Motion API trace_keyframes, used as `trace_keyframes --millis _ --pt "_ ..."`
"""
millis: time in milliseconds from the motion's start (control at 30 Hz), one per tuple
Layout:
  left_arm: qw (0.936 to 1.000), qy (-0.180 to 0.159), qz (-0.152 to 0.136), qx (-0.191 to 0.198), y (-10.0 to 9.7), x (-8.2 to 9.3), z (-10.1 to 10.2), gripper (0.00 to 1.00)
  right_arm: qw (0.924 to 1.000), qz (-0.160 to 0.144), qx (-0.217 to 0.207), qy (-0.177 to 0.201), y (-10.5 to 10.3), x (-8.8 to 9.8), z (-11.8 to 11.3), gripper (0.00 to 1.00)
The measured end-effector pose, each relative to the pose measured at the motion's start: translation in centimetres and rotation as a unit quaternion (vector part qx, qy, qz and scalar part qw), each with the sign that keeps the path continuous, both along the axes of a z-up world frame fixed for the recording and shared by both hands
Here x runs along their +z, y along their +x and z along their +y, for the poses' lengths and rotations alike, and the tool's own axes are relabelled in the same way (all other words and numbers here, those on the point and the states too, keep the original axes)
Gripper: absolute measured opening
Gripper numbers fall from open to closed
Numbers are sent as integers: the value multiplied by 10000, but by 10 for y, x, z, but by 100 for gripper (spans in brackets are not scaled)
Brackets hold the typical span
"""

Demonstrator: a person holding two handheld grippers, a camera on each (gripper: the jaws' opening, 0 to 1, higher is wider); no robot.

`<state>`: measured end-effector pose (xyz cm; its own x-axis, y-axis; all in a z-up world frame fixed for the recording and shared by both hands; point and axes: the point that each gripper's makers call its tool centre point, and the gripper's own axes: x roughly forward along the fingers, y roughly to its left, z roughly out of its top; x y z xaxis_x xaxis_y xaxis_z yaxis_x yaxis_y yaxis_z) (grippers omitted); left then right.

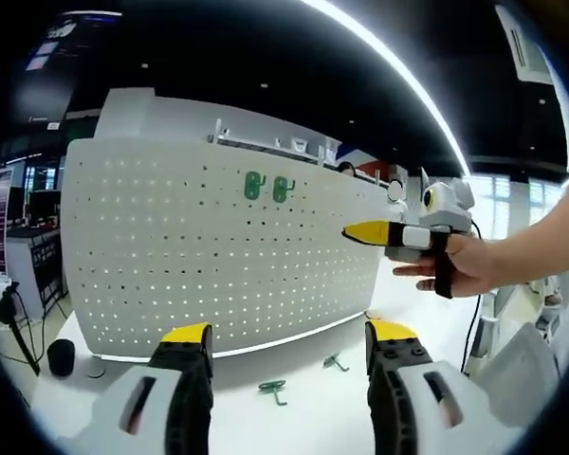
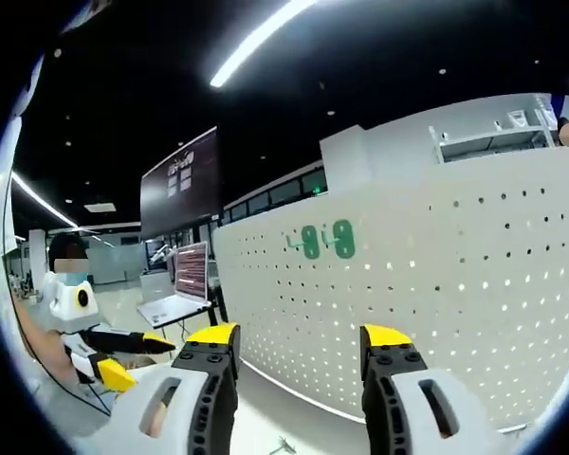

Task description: Insert the hook assembly into the mounting plate slot until the hook locks in place.

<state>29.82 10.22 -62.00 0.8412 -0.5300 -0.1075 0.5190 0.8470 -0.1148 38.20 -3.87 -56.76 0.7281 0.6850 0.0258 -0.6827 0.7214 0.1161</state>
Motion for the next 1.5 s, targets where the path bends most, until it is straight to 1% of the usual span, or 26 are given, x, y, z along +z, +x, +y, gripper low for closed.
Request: trace_keyframes --millis 300,400,467,600,833,1067,1267,1500 --pt "10000 53 -12 -64 0 -1 -1 67 9998 145 76 -118 -18 -19 -9 50" --pt "10000 50 21 -66 0 -3 -2 67 9996 190 31 -197 -21 -26 -14 50" --pt "10000 47 14 -73 0 -3 -2 67 9996 218 -1 -162 -24 -28 -18 52" --pt "9999 47 24 -93 0 -3 -2 68 9993 284 -25 -226 -29 -37 -23 52" --pt "9999 64 50 -89 0 -6 0 68 9989 330 -8 -343 -40 -46 -28 52" --pt "9998 102 98 -110 -1 -10 2 68 9980 459 -34 -440 -49 -60 -35 52" --pt "9997 45 181 -128 -1 -15 2 68 9971 564 -100 -492 -55 -69 -44 53" --pt "9996 117 236 -118 -2 -19 6 68 9957 691 -102 -615 -65 -83 -50 53"
